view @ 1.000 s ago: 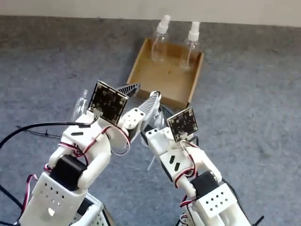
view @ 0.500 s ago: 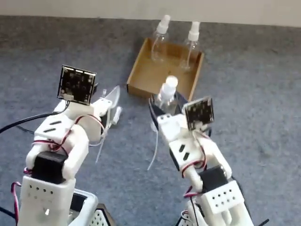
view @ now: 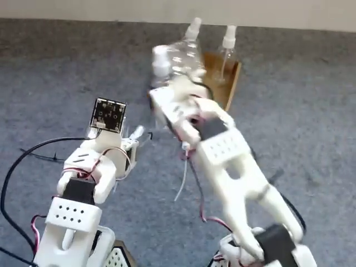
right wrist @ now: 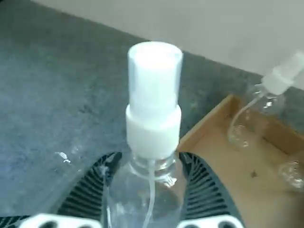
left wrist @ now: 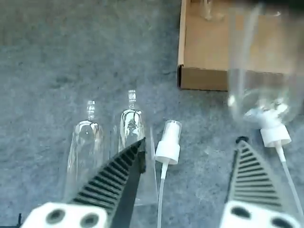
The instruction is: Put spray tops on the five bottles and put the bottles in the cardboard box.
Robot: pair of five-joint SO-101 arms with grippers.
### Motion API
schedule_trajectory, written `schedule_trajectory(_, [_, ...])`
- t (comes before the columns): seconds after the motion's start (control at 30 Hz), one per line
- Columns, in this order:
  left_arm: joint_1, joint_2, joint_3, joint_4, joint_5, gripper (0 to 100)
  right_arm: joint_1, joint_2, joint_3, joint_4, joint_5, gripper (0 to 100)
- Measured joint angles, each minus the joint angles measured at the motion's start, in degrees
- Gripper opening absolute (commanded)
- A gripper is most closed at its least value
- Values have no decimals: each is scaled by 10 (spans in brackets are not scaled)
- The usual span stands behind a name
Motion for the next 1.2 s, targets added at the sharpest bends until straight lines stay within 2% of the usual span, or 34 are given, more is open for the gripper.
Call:
schedule_trajectory(0.13, [11, 0, 2, -4, 0, 298, -24, 76, -111, 67, 0, 3])
schedule_trajectory(0.33, [14, 1, 6, -21, 0, 296, -32, 91, -208, 203, -28, 3])
schedule_trajectory(0.47, [16, 1, 21, -51, 0, 295, -33, 84, -223, 282, -40, 3])
schedule_trajectory(0.63, [14, 1, 24, -67, 0, 295, -33, 54, -225, 311, -40, 3])
schedule_trajectory(0.8, [15, 1, 24, -67, 0, 295, -26, 51, -225, 292, -40, 3])
schedule_trajectory(1.03, [15, 0, 33, -67, 0, 294, 33, 134, -230, 166, 0, 3])
schedule_trajectory(1.2, [-24, 0, 33, -67, 0, 294, 64, 221, -230, 78, 13, 3])
